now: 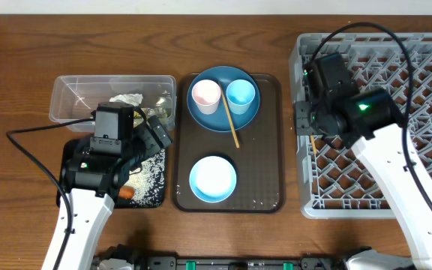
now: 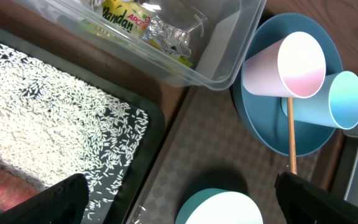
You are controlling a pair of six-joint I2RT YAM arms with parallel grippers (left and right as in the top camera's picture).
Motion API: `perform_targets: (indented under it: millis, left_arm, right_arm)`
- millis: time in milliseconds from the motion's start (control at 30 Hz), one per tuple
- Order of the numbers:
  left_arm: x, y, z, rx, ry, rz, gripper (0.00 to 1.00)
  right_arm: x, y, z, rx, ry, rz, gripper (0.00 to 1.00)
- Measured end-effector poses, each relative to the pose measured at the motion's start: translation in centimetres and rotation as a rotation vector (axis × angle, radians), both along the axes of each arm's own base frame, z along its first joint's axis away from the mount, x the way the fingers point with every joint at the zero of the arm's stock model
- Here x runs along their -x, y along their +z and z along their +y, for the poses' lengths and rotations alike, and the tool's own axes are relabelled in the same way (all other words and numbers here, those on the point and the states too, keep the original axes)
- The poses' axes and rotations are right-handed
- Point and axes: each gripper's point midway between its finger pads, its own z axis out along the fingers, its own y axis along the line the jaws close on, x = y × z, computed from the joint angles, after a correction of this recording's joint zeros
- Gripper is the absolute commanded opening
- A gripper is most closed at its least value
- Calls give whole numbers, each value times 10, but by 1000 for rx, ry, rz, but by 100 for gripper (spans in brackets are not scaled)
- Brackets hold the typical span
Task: Sort waste into correct bins and load items into the dishwasher rack
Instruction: 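Move the right gripper back to the second chopstick and grasp it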
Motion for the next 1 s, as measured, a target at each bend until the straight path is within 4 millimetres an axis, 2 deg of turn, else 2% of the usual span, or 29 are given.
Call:
perform_targets:
  millis: [233,400,567,700,833,1000]
  left_arm:
    - [0,0,0,0,0,0,98]
    - [0,0,0,0,0,0,98]
    - [0,0,0,0,0,0,98]
    - [0,0,0,0,0,0,98]
    - [0,0,0,0,0,0,98]
    - [0,0,0,0,0,0,98]
  right_arm:
    - [-7,-3,33,-131,65,-21,45]
    - [-10,-18,73,-174,161,-54,46]
    - [-13,-47,108,-196,235,-59,50]
    - [-17,-77,127,-193,268,-42,54]
    - [-19,-107,140,-174,289,-2,54]
    - [-21,-136,147,-153,295,38,53]
